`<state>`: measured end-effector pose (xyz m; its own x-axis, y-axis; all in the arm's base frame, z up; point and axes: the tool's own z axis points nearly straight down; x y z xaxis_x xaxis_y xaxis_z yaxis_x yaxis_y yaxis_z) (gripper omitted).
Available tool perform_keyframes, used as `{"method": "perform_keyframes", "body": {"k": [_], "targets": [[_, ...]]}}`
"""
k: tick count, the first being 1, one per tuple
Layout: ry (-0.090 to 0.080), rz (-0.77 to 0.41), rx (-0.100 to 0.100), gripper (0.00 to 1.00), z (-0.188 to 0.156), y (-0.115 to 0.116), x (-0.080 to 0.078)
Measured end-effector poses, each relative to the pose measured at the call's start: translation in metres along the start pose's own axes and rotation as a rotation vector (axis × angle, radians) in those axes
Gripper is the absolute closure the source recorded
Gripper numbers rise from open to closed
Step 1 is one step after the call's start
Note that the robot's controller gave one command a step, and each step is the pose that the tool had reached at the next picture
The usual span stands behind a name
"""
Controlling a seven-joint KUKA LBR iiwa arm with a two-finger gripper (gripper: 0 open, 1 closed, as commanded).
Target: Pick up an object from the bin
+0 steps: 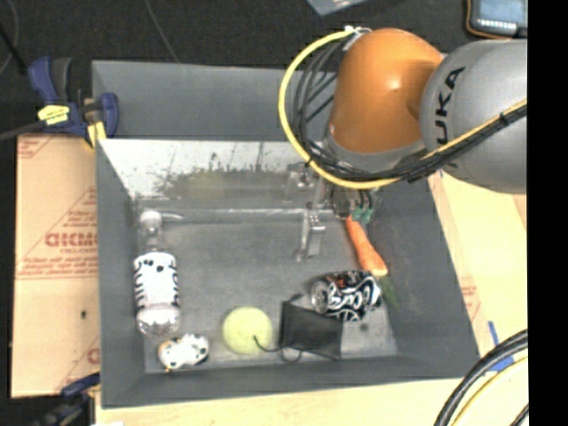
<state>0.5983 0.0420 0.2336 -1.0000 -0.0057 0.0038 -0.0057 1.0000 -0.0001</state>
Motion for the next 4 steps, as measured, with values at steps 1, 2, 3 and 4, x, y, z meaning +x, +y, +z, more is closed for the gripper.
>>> {"method": "perform_keyframes", "body": {"k": [1, 2, 3, 4], "targets": [[-0.008, 0.001, -0.001, 0.0, -0.005, 0.0, -0.001], [-0.009, -0.069, 0.001, 0.0, 0.06, -0.028, 0.022], [-0.006, -0.304, 0.0, 0.0, 0.076, -0.059, 0.045], [-0.011, -0.38, 0.003, 0.0, 0.083, -0.099, 0.062]]}}
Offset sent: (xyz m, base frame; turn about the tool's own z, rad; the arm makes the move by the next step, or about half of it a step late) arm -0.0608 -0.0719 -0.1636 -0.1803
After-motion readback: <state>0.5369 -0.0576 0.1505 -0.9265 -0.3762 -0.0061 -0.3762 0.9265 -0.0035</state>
